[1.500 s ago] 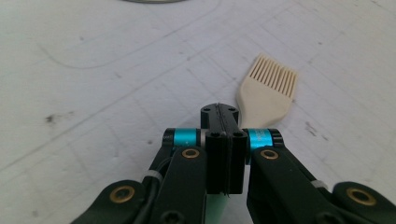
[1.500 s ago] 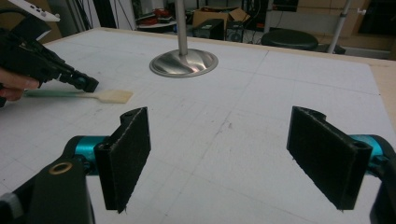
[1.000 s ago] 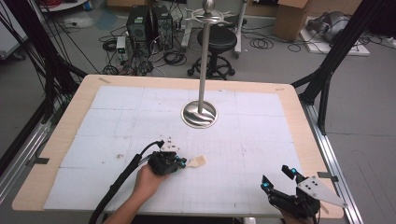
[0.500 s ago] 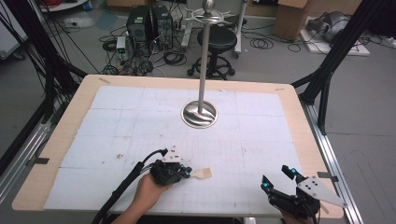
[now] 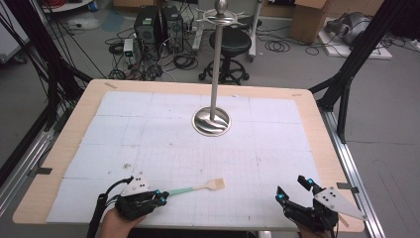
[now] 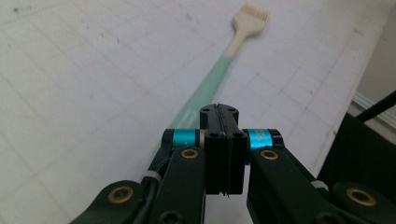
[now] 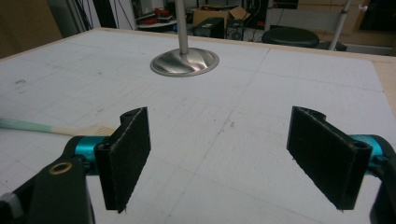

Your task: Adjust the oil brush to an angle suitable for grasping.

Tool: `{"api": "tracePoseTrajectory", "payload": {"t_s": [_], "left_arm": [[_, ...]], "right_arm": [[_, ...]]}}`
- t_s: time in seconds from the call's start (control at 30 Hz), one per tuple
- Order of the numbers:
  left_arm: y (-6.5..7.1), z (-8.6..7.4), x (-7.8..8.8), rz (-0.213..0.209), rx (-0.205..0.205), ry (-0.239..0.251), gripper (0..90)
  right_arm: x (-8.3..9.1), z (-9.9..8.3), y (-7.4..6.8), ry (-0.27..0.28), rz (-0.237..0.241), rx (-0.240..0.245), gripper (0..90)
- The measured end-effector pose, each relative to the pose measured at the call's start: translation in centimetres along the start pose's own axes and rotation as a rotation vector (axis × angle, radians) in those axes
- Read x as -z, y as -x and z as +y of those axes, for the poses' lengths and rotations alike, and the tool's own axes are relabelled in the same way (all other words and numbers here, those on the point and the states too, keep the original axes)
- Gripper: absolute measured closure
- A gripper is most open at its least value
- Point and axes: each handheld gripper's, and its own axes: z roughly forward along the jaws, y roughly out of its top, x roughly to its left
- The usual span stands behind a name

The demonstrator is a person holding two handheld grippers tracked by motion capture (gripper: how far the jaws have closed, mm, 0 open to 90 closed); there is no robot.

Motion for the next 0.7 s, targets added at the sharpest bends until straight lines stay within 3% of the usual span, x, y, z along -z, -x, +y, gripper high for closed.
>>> {"api": "tracePoseTrajectory", "payload": {"t_s": [0.1, 0.13, 0.23, 0.37, 0.7], "left_arm": [[-0.1, -0.7, 0.1, 0.012, -0.009, -0.034, 88.9], [-0.3, -1.0, -0.2, 0.033, -0.003, -0.051, 88.9], [-0.7, -0.9, -0.4, 0.060, 0.004, -0.055, 88.9], [-1.5, 0.1, -1.2, 0.130, 0.018, -0.069, 88.8], [-3.7, 2.4, -3.3, 0.213, 0.052, -0.069, 88.3]], "right_arm": [[0.0, 0.0, 0.0, 0.003, 0.000, -0.003, 20.5], [0.0, 0.0, 0.0, 0.004, -0.003, -0.006, 20.5], [0.0, 0.0, 0.1, 0.004, -0.003, -0.004, 20.5], [0.0, -0.1, 0.1, 0.002, -0.004, -0.007, 20.5], [0.0, -0.1, 0.1, 0.001, -0.001, 0.002, 20.5]]}}
